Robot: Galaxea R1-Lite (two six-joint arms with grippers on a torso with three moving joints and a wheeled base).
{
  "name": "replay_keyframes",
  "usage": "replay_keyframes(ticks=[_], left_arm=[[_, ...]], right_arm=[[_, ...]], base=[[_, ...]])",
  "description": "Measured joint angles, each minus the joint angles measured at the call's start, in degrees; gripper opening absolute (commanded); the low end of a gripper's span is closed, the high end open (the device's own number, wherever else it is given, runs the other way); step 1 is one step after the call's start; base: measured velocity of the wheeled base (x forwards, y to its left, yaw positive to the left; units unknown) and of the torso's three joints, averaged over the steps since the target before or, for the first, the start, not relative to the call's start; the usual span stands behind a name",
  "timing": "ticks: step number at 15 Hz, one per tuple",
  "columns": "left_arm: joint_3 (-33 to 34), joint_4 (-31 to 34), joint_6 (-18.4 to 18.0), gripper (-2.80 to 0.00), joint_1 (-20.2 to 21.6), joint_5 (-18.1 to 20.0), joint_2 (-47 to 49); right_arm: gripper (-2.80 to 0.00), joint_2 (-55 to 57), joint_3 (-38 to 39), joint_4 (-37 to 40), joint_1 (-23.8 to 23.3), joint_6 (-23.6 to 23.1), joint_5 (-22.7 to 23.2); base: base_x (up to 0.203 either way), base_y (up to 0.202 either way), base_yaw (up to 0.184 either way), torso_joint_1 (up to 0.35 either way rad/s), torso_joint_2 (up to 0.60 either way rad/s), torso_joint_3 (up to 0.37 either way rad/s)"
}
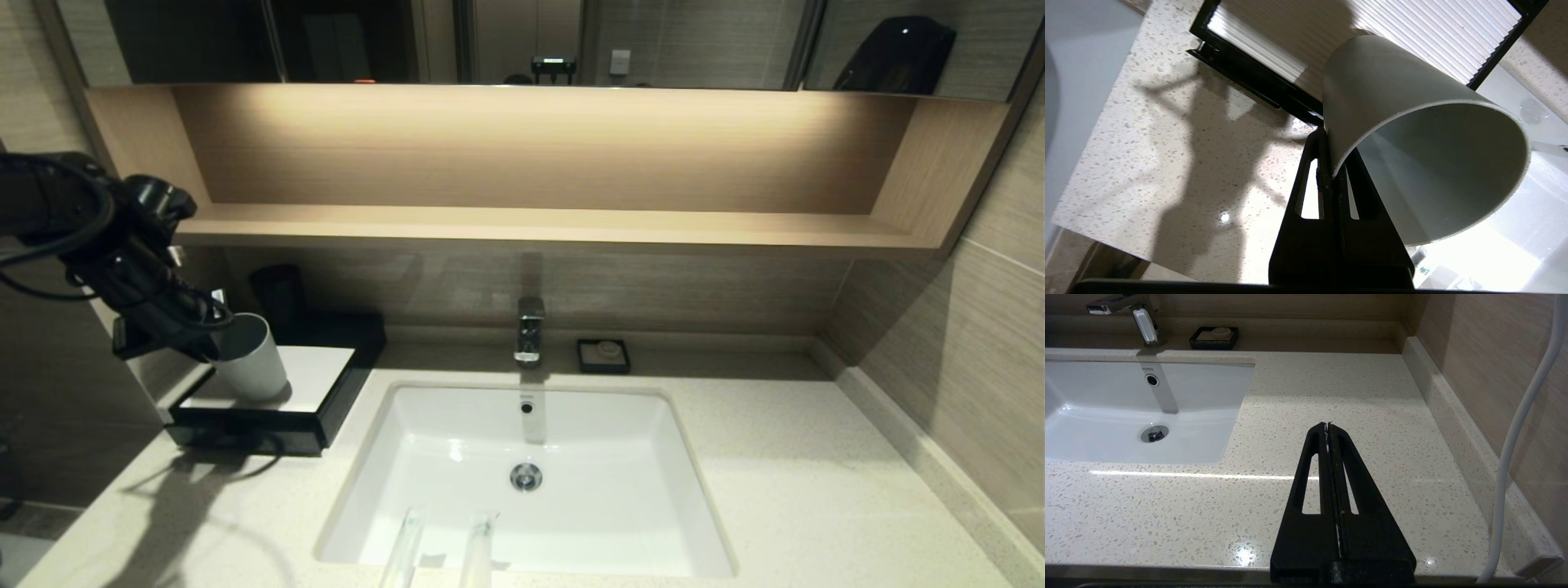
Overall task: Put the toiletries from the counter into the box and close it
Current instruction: Place the cup on the storage box
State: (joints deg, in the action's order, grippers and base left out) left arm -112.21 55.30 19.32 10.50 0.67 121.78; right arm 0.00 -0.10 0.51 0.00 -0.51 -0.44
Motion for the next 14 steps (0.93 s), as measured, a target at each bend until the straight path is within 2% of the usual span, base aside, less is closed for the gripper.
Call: replay_keyframes(ticks=[3,14], left_arm=[[0.0,-1.3,2.6,-2.8,-0.1,2.8,0.4],[0.0,1.8,5.2,-2.8,-1.3,2.5,-0.3]], right_arm=[[-2.8,0.0,0.0,0.0,0.0,0.0,0.0],[-2.8,0.0,0.0,0.0,0.0,0.0,0.0]], base=[[0.0,0.0,0.0,0.0,0.0,0.0],[0.0,0.0,0.0,0.0,0.0,0.0]])
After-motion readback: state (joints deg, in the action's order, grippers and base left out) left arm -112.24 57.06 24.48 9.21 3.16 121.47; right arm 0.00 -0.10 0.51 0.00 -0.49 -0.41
